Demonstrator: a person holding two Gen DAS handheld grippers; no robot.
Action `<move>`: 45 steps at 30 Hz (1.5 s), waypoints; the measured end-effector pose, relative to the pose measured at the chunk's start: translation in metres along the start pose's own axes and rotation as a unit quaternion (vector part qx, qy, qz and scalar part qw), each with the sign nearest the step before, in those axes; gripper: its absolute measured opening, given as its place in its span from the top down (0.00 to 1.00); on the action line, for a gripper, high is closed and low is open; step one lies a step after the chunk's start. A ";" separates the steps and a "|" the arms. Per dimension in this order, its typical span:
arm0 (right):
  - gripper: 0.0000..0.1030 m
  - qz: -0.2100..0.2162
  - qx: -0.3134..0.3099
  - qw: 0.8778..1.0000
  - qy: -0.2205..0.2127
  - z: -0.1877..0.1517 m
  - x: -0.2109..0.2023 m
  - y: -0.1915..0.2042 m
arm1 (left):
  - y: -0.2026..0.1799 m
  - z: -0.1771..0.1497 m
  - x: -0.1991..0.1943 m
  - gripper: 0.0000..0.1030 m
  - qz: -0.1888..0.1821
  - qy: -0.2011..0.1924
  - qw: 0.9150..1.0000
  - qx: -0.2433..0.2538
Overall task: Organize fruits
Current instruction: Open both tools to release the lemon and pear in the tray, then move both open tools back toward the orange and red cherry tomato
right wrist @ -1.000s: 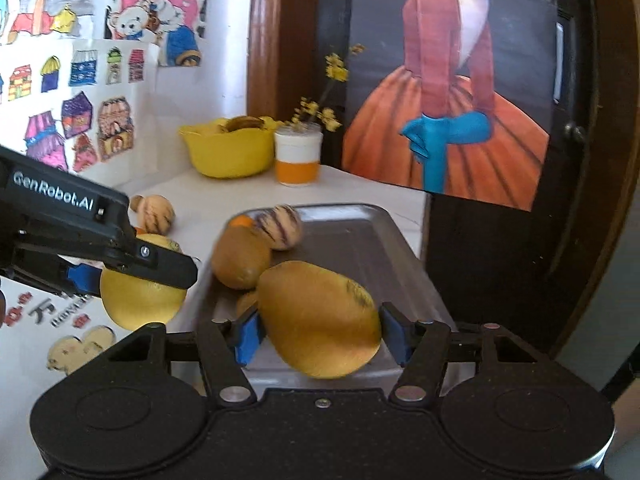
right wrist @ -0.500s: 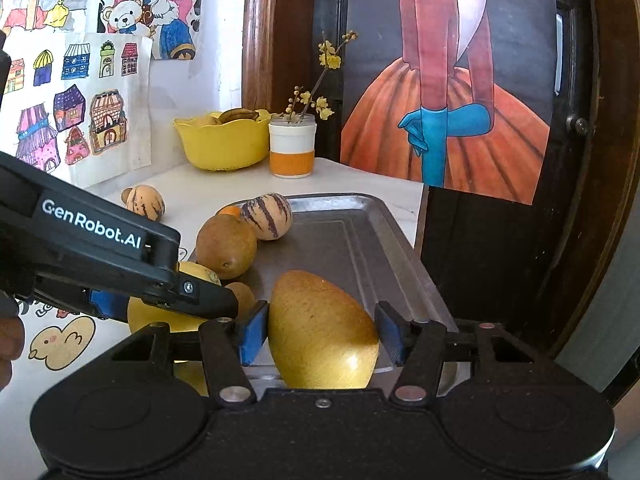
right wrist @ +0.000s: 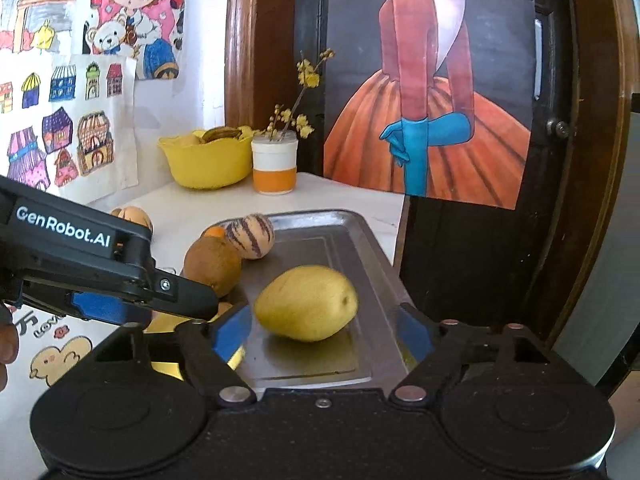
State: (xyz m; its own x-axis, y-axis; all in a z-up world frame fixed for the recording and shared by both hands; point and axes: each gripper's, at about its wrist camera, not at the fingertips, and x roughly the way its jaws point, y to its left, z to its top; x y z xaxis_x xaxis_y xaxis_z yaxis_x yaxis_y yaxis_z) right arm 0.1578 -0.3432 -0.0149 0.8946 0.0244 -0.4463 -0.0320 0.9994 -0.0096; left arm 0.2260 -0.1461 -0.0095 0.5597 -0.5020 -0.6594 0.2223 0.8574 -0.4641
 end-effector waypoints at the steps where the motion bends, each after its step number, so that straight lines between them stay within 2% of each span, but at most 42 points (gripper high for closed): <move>1: 0.13 -0.002 0.002 1.000 -0.005 0.001 -0.003 0.000 | -0.001 0.000 -0.003 0.28 0.002 -0.005 1.000 0.005; 5: 0.02 -0.003 0.011 1.000 -0.024 0.007 -0.018 -0.001 | -0.005 -0.002 -0.020 0.16 0.013 -0.036 0.999 0.016; 9: 0.01 -0.002 0.015 0.999 -0.037 0.012 -0.033 0.004 | -0.004 -0.003 -0.042 0.02 0.040 -0.079 0.996 0.026; 13: 0.01 0.006 0.011 0.999 -0.043 0.013 -0.050 0.014 | 0.001 -0.005 -0.068 0.01 0.072 -0.122 0.989 0.034; 17: 0.01 0.023 0.004 0.999 -0.036 0.014 -0.064 0.031 | 0.012 -0.010 -0.091 0.01 0.097 -0.140 0.985 0.038; 28: 0.01 0.083 -0.047 0.995 -0.003 0.004 -0.076 0.091 | 0.074 -0.038 -0.138 0.01 0.169 -0.146 0.975 -0.014; 34: 0.01 0.118 -0.053 0.990 0.048 -0.004 -0.070 0.120 | 0.106 -0.055 -0.156 0.01 0.212 -0.136 0.967 -0.035; 45: 0.01 0.150 -0.038 0.982 0.109 -0.014 -0.053 0.151 | 0.141 -0.063 -0.176 0.01 0.248 -0.125 0.960 -0.033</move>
State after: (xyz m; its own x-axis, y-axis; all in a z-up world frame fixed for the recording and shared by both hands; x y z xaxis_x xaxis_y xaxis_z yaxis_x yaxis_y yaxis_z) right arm 0.0991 -0.1938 -0.0051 0.7239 0.3032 -0.6197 -0.3203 0.9433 0.0874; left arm 0.1083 0.0560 0.0041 0.7596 0.0168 -0.6502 -0.1678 0.9709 -0.1710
